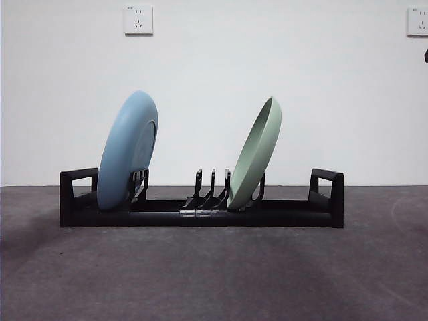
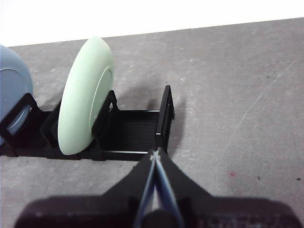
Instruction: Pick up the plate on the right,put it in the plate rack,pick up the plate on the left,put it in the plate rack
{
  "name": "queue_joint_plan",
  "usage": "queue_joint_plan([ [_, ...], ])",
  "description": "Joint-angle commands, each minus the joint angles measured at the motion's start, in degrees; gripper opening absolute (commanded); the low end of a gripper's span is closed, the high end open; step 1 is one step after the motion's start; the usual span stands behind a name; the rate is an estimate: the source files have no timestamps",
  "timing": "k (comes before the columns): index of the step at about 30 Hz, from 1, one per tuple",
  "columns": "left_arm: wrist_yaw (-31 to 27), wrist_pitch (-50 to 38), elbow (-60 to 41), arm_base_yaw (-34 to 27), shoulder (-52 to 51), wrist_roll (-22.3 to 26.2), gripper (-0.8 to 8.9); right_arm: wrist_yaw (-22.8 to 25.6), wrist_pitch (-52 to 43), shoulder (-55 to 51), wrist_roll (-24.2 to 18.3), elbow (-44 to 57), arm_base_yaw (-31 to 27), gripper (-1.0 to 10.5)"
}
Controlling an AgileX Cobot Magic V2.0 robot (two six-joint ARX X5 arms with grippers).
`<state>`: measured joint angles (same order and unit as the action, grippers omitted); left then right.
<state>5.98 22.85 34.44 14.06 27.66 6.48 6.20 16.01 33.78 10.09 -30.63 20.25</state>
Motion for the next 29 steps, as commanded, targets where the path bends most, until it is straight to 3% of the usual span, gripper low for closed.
queue_joint_plan([
  [1,0.1,-3.3,-4.7,-1.9,-4.6,1.1,-0.04,0.2,-0.3,0.0,0.5,0.3,0.0,0.0],
  [5,0.1,-12.4,-18.3,-6.1,-15.1,0.8,-0.04,0.2,-0.3,0.0,0.5,0.3,0.0,0.0],
  [11,0.1,-13.8,-30.8,-11.3,-25.4,-1.0,-0.04,0.2,-0.3,0.0,0.5,0.3,0.0,0.0],
  [29,0.0,-12.7,-34.2,-12.6,-27.5,-2.4,-0.04,0.2,-0.3,0.0,0.5,0.3,0.0,0.0],
])
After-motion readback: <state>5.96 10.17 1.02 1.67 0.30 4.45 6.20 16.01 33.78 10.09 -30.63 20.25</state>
